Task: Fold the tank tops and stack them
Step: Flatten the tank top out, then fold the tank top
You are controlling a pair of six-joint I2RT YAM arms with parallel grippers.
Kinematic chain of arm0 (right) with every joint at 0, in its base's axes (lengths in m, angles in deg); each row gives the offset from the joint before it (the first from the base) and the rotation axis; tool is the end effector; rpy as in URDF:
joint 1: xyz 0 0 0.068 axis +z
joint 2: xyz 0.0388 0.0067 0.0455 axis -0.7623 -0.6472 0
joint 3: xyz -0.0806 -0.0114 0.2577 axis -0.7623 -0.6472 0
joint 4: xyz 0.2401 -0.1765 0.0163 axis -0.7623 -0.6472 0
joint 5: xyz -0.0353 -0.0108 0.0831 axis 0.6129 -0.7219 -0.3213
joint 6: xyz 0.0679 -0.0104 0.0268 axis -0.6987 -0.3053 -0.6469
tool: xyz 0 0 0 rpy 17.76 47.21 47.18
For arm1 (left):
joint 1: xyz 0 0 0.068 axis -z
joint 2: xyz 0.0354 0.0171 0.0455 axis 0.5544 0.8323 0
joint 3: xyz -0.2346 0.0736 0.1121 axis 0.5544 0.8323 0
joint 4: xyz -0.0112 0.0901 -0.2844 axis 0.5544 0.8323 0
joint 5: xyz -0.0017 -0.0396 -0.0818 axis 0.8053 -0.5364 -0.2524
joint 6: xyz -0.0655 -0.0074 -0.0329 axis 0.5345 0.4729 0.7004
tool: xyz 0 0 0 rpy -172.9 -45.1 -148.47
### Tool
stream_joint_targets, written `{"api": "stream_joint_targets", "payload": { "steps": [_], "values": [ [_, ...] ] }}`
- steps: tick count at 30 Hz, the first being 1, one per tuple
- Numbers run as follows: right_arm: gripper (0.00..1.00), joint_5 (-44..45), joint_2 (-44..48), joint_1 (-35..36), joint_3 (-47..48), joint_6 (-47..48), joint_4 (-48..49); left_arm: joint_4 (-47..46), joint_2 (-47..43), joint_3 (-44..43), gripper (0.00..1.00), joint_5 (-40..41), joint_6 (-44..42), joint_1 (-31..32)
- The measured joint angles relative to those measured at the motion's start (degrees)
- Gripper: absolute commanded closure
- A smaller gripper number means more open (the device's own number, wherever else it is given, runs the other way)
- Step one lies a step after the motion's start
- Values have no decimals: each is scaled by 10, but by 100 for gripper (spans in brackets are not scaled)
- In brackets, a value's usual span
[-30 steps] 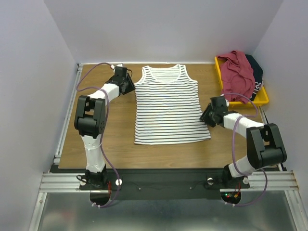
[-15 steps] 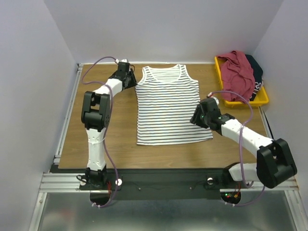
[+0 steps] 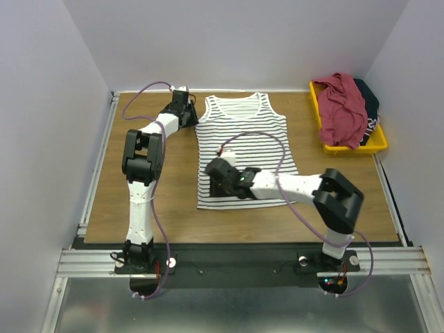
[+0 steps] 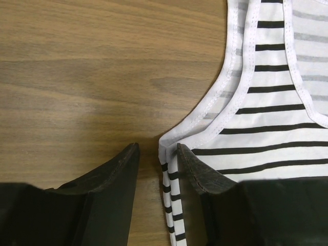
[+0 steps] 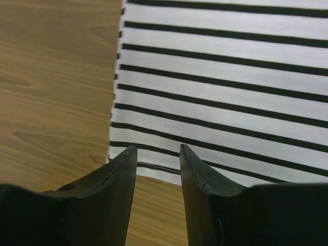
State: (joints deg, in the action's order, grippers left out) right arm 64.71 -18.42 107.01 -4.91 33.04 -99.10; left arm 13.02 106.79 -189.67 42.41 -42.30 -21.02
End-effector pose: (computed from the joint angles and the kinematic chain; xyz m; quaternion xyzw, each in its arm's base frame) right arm 0.2403 0.3402 0.1685 -0.0262 0.9328 0.1721 0.3155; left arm 0.5673 -0.1287 0.1358 -0.0517 0.8845 -0.1392 0.4423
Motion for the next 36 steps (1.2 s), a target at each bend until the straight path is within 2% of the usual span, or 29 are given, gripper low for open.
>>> {"api": "stream_joint_targets", "payload": {
  "steps": [6,10,13,23,36],
  "values": [
    [55,10,-125,63,106,-5,-6,-3,1,1,65,-3,-2,0],
    [55,16,-179,80,148,-5,-16,-6,1,3,71,-3,-2,0],
    [55,29,-194,89,172,-5,-28,-10,1,5,74,-3,-2,0],
    [55,70,-204,106,191,-7,-72,-11,1,5,99,-2,3,0],
    [55,116,-233,148,269,0,-150,-17,1,9,100,-2,10,0]
  ]
}}
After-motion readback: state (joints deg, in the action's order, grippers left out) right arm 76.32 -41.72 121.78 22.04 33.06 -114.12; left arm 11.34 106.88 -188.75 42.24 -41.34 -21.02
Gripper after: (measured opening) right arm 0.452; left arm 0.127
